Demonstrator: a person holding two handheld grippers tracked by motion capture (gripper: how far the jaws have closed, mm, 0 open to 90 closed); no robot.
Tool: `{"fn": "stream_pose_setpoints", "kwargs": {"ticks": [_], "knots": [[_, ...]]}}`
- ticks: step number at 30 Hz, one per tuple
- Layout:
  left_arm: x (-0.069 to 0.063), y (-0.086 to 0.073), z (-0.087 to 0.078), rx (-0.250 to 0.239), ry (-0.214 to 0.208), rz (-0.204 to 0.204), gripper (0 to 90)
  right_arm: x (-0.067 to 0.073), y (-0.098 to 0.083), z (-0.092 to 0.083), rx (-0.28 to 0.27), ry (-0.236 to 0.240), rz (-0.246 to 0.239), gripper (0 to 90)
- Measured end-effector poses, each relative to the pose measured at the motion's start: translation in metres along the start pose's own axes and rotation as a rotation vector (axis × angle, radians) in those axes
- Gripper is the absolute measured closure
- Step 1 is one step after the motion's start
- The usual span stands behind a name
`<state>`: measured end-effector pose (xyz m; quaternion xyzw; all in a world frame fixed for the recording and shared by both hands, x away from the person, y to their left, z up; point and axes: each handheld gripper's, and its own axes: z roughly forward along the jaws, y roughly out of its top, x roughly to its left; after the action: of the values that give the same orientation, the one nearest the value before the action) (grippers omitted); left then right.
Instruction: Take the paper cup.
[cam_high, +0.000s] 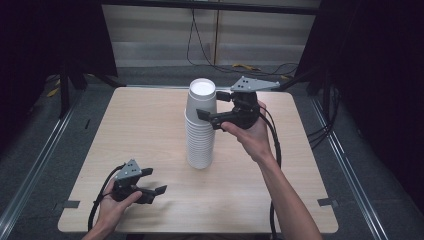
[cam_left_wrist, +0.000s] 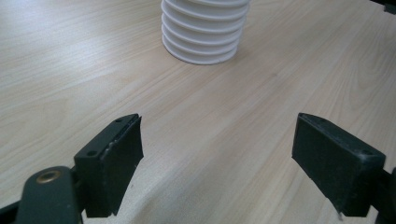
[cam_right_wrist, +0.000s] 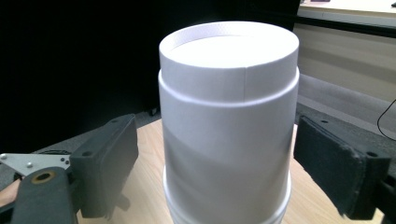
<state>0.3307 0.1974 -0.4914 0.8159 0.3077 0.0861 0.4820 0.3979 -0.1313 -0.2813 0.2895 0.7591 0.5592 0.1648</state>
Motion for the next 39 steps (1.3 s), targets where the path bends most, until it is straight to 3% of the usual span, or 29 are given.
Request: {"fn": "stream_pose_setpoints", "kwargs": {"ticks": [9,20,39], "knots": [[0.0,0.001,0.003,0.003,-0.003,0.006,16.1,-0.006,0.013,0.01,0.041,0.009,0.001,14.1],[-0.003,0.003,0.001,-0.01,-0.003,0.027,16.2,-0.008,0.024,0.028,0.157,0.02,-0.015,14.2],[-0.001,0.002,0.002,-0.007,0.008,0.013,16.2,-0.007,0.036,0.031,0.224,0.011,-0.036,18.3]]}}
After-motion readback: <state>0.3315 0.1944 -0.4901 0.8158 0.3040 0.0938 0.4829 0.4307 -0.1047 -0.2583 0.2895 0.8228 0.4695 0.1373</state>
